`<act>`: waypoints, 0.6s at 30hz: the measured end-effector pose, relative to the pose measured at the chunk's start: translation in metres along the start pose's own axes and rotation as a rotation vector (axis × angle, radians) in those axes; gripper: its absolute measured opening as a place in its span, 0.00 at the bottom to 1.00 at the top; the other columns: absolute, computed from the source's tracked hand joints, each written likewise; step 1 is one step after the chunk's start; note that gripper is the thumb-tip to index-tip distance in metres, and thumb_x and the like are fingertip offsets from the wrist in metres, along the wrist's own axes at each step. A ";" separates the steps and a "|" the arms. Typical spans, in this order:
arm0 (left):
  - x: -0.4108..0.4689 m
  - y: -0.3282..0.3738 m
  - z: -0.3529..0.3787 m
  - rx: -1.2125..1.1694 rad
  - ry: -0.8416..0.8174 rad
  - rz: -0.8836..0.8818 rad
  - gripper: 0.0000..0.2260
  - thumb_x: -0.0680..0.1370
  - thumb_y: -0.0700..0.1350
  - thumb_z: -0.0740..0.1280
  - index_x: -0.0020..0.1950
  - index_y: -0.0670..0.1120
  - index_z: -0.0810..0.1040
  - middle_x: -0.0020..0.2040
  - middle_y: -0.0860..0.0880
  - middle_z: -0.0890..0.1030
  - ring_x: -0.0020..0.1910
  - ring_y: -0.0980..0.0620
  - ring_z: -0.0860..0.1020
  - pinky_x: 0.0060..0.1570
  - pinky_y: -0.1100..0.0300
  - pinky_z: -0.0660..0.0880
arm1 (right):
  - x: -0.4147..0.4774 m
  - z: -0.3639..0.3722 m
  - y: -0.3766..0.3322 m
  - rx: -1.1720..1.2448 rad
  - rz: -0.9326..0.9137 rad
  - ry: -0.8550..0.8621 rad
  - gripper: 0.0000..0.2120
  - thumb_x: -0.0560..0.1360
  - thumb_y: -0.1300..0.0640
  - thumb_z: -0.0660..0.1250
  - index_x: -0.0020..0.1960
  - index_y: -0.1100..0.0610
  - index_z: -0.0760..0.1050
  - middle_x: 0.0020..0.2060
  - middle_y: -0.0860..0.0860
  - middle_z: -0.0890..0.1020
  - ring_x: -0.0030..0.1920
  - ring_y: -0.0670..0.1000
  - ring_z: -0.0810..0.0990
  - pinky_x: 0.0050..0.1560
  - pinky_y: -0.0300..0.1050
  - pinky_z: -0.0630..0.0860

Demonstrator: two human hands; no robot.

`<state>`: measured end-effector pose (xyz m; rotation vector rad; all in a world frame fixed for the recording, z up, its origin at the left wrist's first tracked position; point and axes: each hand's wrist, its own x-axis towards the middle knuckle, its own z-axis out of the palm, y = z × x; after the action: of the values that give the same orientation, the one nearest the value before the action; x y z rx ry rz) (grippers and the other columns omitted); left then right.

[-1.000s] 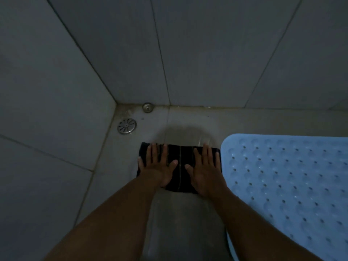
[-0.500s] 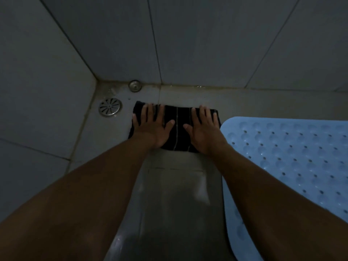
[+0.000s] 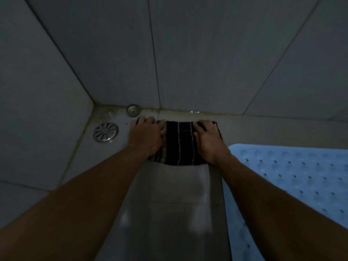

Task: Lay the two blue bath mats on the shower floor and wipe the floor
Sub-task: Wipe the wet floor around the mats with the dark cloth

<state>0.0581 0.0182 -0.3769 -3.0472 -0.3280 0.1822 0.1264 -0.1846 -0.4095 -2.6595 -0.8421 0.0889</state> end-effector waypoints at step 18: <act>-0.057 0.015 -0.283 -0.321 0.373 -0.122 0.06 0.78 0.47 0.65 0.49 0.50 0.82 0.51 0.45 0.81 0.55 0.41 0.70 0.49 0.50 0.60 | -0.033 -0.301 -0.072 -0.100 0.047 0.318 0.08 0.79 0.56 0.61 0.55 0.52 0.77 0.54 0.50 0.80 0.56 0.57 0.67 0.52 0.52 0.63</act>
<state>0.0417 -0.0251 -0.0919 -3.2582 -0.5575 -0.4851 0.1088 -0.2409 -0.1042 -2.6848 -0.6952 -0.3638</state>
